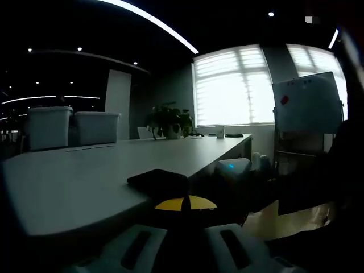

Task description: Clamp the fixed fixture on the desktop, loosen the retaining clip, secure it to the edge of the desk, and tighten the retaining clip.

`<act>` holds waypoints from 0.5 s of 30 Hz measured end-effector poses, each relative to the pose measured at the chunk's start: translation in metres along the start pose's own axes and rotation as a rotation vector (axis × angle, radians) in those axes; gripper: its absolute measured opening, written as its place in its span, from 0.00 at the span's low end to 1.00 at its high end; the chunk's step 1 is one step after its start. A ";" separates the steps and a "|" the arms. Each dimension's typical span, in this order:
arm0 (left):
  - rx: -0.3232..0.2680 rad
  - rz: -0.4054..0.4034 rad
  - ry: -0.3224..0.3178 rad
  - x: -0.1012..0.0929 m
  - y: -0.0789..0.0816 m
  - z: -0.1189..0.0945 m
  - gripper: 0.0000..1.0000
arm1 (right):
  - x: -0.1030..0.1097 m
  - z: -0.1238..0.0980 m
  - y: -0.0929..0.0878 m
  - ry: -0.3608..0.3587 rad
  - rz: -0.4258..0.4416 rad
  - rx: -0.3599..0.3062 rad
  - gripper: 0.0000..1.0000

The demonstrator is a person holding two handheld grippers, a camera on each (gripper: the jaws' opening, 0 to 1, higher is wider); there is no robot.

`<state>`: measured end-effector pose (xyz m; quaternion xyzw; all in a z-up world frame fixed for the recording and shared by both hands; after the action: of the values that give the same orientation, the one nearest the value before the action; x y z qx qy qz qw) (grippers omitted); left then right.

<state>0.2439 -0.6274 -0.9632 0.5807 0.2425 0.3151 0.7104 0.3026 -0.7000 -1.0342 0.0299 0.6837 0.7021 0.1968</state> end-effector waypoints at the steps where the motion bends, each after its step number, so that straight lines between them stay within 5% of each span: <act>1: 0.000 -0.006 0.001 0.000 0.000 0.000 0.01 | 0.000 0.002 0.001 0.022 -0.042 -0.015 0.25; 5: 0.003 -0.009 0.003 -0.003 0.000 0.000 0.01 | 0.003 0.000 -0.002 -0.007 -0.010 -0.023 0.25; 10: -0.002 -0.009 0.003 -0.003 0.000 0.000 0.01 | 0.008 -0.003 -0.005 -0.216 0.038 -0.047 0.46; 12: -0.004 -0.007 0.001 -0.004 0.000 0.000 0.01 | 0.012 0.002 -0.005 -0.225 0.031 -0.031 0.46; 15: -0.008 -0.010 0.000 -0.005 0.000 0.000 0.01 | 0.007 0.006 -0.001 -0.351 0.060 -0.066 0.44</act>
<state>0.2404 -0.6311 -0.9630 0.5767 0.2439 0.3125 0.7144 0.2985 -0.6921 -1.0361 0.1657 0.6143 0.7138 0.2928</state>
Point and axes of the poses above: the point that each gripper's makers call its tool centre point, and the gripper's own axes: z roughly forward along the fingers, x roughly to its left, y roughly out of its top, the point moved 7 cm from there along -z, roughly backward along the fingers, and after that the axes turned 14 degrees about -x, right-handed, at the moved point
